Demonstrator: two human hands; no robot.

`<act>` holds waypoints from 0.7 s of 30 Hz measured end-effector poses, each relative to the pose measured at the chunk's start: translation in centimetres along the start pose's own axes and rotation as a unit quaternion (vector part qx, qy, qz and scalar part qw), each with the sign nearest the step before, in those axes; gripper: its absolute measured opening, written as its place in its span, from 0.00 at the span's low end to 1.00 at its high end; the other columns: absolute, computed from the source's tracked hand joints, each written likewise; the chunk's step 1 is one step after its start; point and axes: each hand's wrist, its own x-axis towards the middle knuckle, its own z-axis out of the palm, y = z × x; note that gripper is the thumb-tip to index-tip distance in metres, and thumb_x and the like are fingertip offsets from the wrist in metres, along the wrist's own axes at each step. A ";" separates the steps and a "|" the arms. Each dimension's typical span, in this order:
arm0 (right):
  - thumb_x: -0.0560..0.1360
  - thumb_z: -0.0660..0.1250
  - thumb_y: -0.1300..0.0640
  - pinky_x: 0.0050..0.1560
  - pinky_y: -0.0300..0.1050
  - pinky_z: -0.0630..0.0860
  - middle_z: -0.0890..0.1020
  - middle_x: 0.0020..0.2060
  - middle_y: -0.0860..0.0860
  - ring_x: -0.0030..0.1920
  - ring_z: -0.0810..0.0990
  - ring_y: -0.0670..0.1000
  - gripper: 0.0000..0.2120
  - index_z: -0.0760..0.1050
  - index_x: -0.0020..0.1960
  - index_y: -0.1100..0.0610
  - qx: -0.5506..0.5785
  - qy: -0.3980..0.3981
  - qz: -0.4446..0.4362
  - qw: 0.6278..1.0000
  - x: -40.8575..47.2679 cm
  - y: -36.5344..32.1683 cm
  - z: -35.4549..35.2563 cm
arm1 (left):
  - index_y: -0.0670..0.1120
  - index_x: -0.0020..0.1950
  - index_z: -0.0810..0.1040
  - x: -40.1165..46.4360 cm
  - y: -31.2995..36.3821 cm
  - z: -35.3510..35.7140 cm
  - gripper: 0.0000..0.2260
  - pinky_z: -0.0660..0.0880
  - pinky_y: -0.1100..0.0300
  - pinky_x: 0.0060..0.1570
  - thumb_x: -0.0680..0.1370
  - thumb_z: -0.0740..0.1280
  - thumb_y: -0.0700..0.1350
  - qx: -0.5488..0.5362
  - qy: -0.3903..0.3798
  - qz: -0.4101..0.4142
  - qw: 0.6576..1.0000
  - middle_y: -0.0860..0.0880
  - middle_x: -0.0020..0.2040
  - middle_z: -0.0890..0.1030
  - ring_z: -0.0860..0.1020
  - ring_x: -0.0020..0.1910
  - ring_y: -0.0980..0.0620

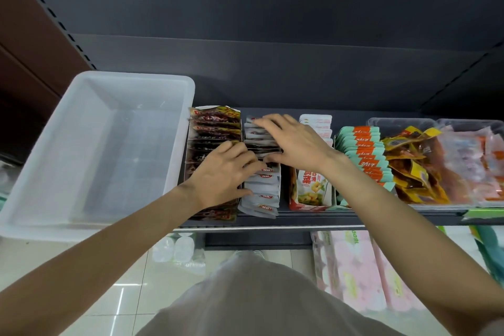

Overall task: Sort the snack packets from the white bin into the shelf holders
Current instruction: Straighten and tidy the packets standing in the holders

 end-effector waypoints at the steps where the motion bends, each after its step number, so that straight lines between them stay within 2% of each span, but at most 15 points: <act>1: 0.73 0.69 0.47 0.55 0.51 0.73 0.65 0.70 0.51 0.67 0.66 0.53 0.38 0.54 0.76 0.50 0.000 -0.001 -0.002 1.000 0.1 0.0 -0.1 | 0.46 0.60 0.78 0.1 0.2 0.1 0.26 0.63 0.56 0.48 0.66 0.75 0.55 0.012 -0.012 -0.009 1.000 0.49 0.46 0.80 0.75 0.45 0.48; 5: 0.73 0.69 0.46 0.57 0.47 0.70 0.66 0.70 0.50 0.67 0.67 0.53 0.38 0.54 0.76 0.50 -0.001 -0.002 -0.009 1.000 0.2 0.3 -0.4 | 0.44 0.56 0.79 0.8 1.2 0.1 0.16 0.63 0.56 0.44 0.68 0.71 0.43 0.056 0.010 -0.038 0.998 0.48 0.40 0.80 0.76 0.40 0.48; 9: 0.72 0.70 0.45 0.59 0.49 0.70 0.68 0.68 0.50 0.66 0.70 0.53 0.38 0.55 0.75 0.49 0.009 -0.008 -0.006 1.000 0.4 0.4 -0.6 | 0.47 0.41 0.81 1.3 1.7 0.4 0.06 0.65 0.57 0.41 0.66 0.73 0.39 0.085 -0.015 -0.049 0.995 0.50 0.31 0.79 0.74 0.36 0.49; 11: 0.72 0.70 0.44 0.61 0.50 0.70 0.68 0.69 0.50 0.67 0.69 0.54 0.38 0.55 0.75 0.47 0.025 -0.011 -0.005 1.000 0.5 0.5 -0.9 | 0.49 0.35 0.81 1.6 1.2 0.0 0.08 0.66 0.59 0.38 0.63 0.73 0.36 0.069 -0.010 -0.058 0.996 0.53 0.27 0.77 0.73 0.32 0.51; 14: 0.73 0.65 0.38 0.66 0.49 0.65 0.63 0.73 0.50 0.71 0.63 0.53 0.38 0.51 0.77 0.45 0.096 -0.047 0.002 0.994 0.2 1.0 -1.6 | 0.50 0.33 0.81 1.9 0.1 -0.7 0.07 0.67 0.60 0.36 0.65 0.75 0.39 0.037 0.000 -0.103 0.994 0.54 0.26 0.78 0.73 0.31 0.52; 16: 0.70 0.67 0.35 0.68 0.49 0.63 0.57 0.75 0.49 0.73 0.57 0.52 0.45 0.45 0.77 0.43 0.131 -0.088 0.017 0.987 -0.2 1.0 -1.9 | 0.50 0.33 0.82 1.9 -0.3 -0.6 0.05 0.69 0.59 0.37 0.68 0.75 0.43 0.013 0.016 -0.128 0.992 0.54 0.27 0.79 0.75 0.31 0.52; 17: 0.68 0.70 0.35 0.67 0.50 0.64 0.55 0.76 0.50 0.73 0.56 0.52 0.50 0.42 0.77 0.43 0.109 -0.096 0.019 0.989 -0.3 0.7 -1.7 | 0.51 0.33 0.82 1.9 -0.3 -0.6 0.05 0.68 0.59 0.38 0.69 0.74 0.45 0.002 0.027 -0.136 0.990 0.54 0.27 0.80 0.75 0.31 0.51; 19: 0.66 0.72 0.36 0.65 0.51 0.68 0.56 0.74 0.53 0.72 0.58 0.54 0.53 0.41 0.77 0.45 0.044 -0.066 0.017 0.997 -0.5 -0.2 -0.8 | 0.51 0.35 0.83 1.8 -0.1 -0.3 0.05 0.65 0.59 0.41 0.71 0.73 0.46 -0.019 0.049 -0.148 0.988 0.54 0.29 0.81 0.76 0.33 0.51; 21: 0.68 0.72 0.40 0.60 0.53 0.72 0.61 0.71 0.54 0.69 0.63 0.55 0.49 0.44 0.78 0.46 0.018 -0.015 0.009 1.000 -0.5 -0.4 0.1 | 0.49 0.38 0.82 1.5 -0.1 -0.4 0.04 0.64 0.58 0.41 0.72 0.72 0.48 -0.025 0.077 -0.145 0.986 0.53 0.33 0.82 0.76 0.36 0.51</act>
